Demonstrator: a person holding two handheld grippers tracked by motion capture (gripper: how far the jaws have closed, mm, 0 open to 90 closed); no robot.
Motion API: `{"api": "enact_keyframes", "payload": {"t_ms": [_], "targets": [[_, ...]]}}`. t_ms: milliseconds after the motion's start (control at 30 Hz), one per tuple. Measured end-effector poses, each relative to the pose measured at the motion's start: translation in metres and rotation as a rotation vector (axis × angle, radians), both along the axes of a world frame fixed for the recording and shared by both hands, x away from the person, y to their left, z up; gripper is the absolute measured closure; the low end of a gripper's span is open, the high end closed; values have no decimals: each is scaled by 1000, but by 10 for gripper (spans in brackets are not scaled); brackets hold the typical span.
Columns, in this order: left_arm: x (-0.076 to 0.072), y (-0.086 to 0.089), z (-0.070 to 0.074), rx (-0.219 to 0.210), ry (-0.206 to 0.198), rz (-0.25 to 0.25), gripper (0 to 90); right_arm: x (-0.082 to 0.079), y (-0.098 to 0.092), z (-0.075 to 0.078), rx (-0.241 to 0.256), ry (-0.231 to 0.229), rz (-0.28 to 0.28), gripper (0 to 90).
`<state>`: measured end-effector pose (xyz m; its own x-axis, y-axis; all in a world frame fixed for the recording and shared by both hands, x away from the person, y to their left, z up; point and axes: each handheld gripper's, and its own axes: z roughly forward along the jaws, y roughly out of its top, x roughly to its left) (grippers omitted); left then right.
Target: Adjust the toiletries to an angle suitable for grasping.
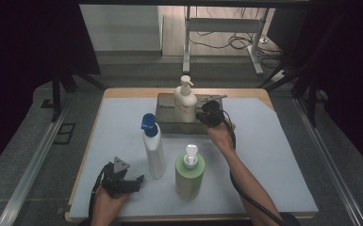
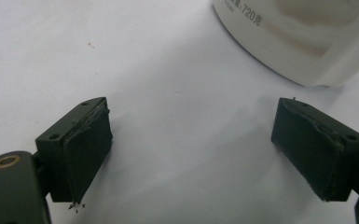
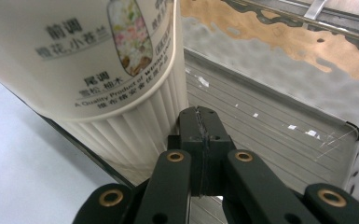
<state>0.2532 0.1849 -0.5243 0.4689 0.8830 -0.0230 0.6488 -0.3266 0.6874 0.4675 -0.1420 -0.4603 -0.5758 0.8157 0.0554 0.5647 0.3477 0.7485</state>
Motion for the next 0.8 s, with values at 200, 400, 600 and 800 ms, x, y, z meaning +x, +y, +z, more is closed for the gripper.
{"api": "enact_keyframes", "payload": {"t_ms": [200,400,600,800], "targets": [[0,0,0,0,0,0,123,0,4,-2,3,8,5,897],[0,0,0,0,0,0,123,-1,11,-2,-5,6,19,897],[0,0,0,0,0,0,123,-1,18,-1,-2,11,34,896],[0,0,0,0,0,0,123,0,24,-2,-6,14,45,896]]}}
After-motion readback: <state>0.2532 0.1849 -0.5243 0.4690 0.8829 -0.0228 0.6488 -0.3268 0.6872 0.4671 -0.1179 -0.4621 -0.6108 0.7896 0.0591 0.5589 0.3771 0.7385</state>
